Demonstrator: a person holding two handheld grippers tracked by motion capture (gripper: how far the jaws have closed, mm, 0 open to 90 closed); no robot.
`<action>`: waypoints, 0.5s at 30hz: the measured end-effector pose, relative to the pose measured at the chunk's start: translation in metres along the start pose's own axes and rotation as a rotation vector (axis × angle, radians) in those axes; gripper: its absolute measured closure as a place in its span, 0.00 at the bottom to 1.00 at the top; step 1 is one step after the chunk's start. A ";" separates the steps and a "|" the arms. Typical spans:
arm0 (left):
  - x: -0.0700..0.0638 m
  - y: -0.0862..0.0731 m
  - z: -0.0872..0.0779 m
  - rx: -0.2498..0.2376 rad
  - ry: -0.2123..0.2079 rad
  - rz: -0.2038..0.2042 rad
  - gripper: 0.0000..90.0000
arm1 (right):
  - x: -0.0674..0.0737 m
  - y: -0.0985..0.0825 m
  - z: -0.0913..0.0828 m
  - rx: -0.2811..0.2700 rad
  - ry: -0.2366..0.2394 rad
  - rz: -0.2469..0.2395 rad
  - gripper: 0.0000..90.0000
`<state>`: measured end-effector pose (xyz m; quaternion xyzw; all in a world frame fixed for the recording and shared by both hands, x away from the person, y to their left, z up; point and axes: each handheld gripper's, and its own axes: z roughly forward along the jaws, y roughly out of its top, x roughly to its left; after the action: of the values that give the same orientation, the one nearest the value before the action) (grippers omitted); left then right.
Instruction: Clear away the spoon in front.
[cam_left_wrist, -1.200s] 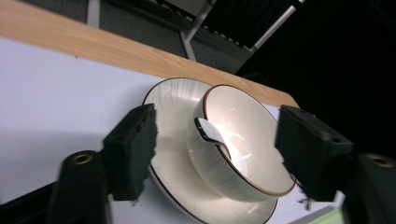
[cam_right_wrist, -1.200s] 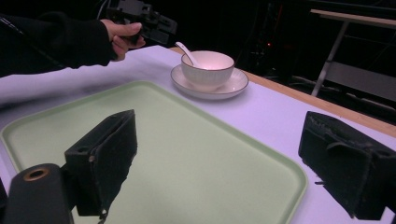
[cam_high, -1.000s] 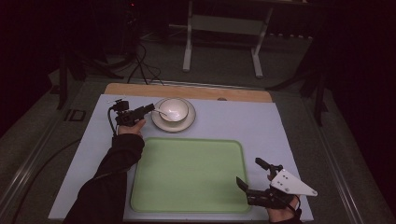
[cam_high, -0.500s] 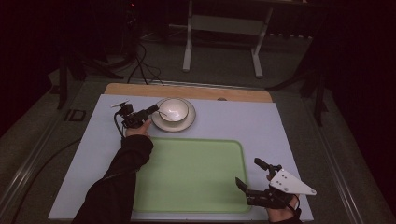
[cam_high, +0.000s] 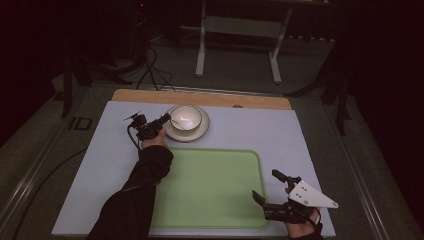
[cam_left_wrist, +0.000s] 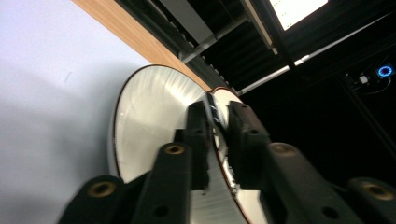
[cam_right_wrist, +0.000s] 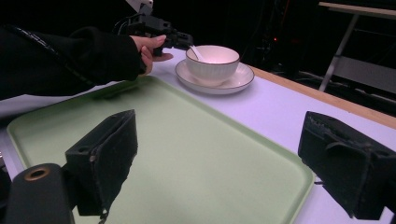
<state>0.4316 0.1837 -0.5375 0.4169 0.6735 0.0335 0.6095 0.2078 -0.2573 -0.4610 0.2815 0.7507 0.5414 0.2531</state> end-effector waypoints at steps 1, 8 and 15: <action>-0.002 0.000 0.000 -0.007 0.006 0.001 0.88 | 0.000 0.000 0.000 0.000 0.001 -0.001 0.13; -0.008 0.000 0.000 -0.035 -0.012 0.004 0.92 | 0.000 0.000 0.000 0.004 0.004 0.000 0.13; -0.016 0.003 -0.002 -0.036 -0.002 0.042 0.94 | 0.000 0.000 -0.001 0.001 0.003 0.000 0.13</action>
<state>0.4302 0.1771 -0.5229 0.4197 0.6631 0.0581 0.6170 0.2076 -0.2580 -0.4607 0.2808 0.7514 0.5415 0.2516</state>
